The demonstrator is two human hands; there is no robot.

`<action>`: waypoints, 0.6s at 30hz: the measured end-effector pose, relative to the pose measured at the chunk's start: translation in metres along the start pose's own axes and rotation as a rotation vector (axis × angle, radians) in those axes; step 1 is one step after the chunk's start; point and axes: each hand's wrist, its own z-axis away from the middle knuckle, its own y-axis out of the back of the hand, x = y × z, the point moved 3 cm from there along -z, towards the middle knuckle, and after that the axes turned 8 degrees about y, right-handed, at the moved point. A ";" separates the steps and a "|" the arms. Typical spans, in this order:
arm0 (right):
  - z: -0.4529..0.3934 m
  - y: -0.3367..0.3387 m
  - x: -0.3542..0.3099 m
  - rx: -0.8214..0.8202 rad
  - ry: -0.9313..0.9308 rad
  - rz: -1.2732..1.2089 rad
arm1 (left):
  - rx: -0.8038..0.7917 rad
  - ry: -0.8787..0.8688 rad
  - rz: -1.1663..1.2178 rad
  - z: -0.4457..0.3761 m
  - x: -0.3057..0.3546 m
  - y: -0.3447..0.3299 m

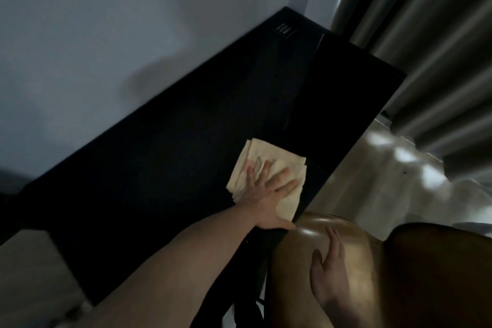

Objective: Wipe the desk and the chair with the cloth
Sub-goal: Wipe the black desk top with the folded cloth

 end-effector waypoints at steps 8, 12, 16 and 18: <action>0.084 -0.017 -0.029 -0.262 0.062 0.280 | -0.091 -0.057 0.041 0.172 -0.019 -0.077; 0.141 -0.019 -0.074 -0.415 0.145 0.478 | -0.171 -0.024 0.073 0.263 -0.037 -0.117; 0.188 -0.028 -0.088 -0.516 0.199 0.603 | -0.184 0.040 0.129 0.334 -0.047 -0.152; 0.209 -0.033 -0.081 -0.514 0.256 0.643 | -0.190 0.075 0.129 0.355 -0.046 -0.165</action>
